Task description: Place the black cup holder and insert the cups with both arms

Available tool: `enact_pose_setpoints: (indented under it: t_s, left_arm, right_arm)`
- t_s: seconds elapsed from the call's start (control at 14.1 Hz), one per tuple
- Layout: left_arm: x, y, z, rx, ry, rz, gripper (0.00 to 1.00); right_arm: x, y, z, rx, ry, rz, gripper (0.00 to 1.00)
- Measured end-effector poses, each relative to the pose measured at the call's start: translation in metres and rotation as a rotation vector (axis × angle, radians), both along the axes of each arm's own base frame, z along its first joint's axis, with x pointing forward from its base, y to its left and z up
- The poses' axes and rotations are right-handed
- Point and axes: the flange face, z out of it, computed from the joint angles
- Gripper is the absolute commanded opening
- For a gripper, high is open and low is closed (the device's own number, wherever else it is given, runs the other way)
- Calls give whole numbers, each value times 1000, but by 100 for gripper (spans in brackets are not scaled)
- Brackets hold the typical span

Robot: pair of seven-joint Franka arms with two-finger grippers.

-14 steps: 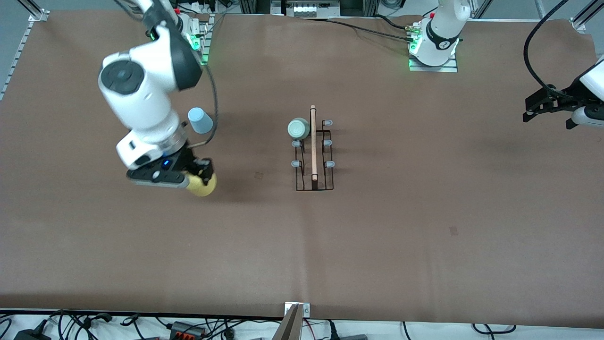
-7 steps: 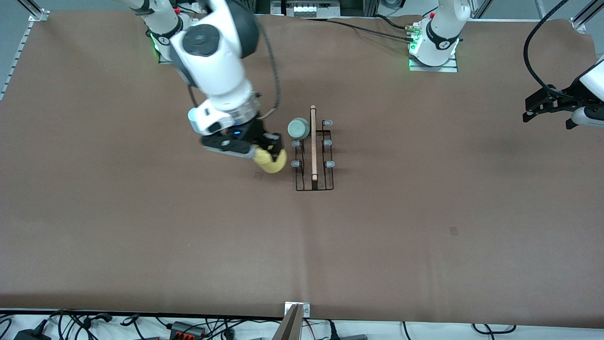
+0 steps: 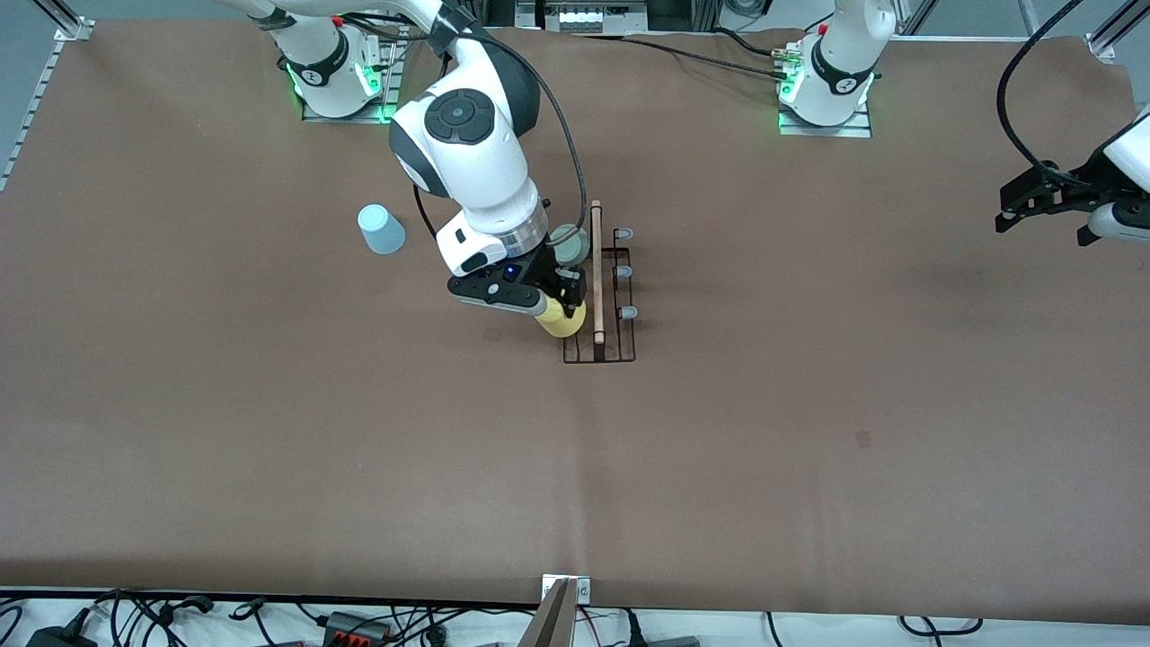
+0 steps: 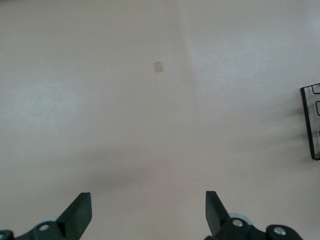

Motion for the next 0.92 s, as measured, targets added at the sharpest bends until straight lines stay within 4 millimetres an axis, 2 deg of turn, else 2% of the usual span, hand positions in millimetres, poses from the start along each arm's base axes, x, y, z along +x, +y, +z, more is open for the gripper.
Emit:
enact_pose_setpoints:
  t_s: [0.28, 0.64, 0.71, 0.78, 0.85, 0.92]
  left_arm:
    - [0, 0, 0, 0, 0, 0, 100]
    - [0, 0, 0, 0, 0, 0, 100]
    - [0, 0, 0, 0, 0, 0, 100]
    - [0, 0, 0, 0, 0, 0, 100]
    - [0, 0, 0, 0, 0, 0, 100]
    - [0, 0, 0, 0, 0, 0, 100]
  right_arm:
    - [-2, 4, -5, -6, 5, 7, 4]
    - [-5, 10, -49, -74, 22, 46, 14]
    - [-5, 11, -55, -78, 29, 48, 36]
    - [-5, 11, -57, -79, 31, 48, 85]
    - [-4, 11, -56, -78, 29, 47, 100]
    - [-3, 10, -53, -76, 24, 44, 100]
